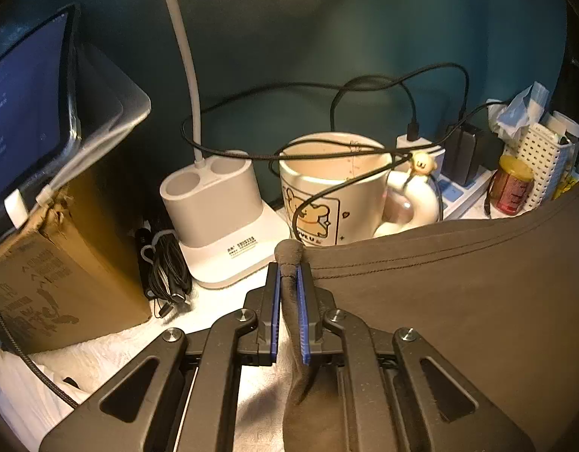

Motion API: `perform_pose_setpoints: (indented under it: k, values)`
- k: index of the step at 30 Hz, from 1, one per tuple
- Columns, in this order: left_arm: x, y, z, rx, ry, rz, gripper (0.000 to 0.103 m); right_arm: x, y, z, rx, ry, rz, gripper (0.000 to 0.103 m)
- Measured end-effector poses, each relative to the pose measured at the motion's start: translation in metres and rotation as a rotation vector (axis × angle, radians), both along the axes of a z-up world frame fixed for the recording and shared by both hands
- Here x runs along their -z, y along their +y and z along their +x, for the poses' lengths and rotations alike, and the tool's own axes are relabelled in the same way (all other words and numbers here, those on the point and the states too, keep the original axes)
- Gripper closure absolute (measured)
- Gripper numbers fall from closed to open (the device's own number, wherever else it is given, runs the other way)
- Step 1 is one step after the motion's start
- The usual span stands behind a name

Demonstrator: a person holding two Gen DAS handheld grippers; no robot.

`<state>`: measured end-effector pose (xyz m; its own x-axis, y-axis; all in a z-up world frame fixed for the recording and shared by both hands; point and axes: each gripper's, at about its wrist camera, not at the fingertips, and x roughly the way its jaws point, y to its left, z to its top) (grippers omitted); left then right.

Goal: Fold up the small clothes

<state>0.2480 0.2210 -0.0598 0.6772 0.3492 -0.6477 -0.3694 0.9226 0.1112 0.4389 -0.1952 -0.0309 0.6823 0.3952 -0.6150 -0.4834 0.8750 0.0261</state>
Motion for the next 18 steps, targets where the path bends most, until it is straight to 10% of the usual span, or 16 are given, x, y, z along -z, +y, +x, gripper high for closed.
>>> perform_pose_setpoints:
  k: [11,16,18]
  values:
    - [0.010,0.012,0.000,-0.039,0.047,-0.069,0.094,0.015,0.001,0.005,0.030,0.064,-0.057,0.094]
    - [0.005,0.015,-0.005,-0.056,0.039,-0.087,0.094,0.016,-0.007,0.005,0.077,0.082,-0.074,0.051]
    - [0.005,0.014,-0.006,-0.055,0.046,-0.103,0.094,0.015,-0.010,0.003,0.083,0.086,-0.067,0.050]
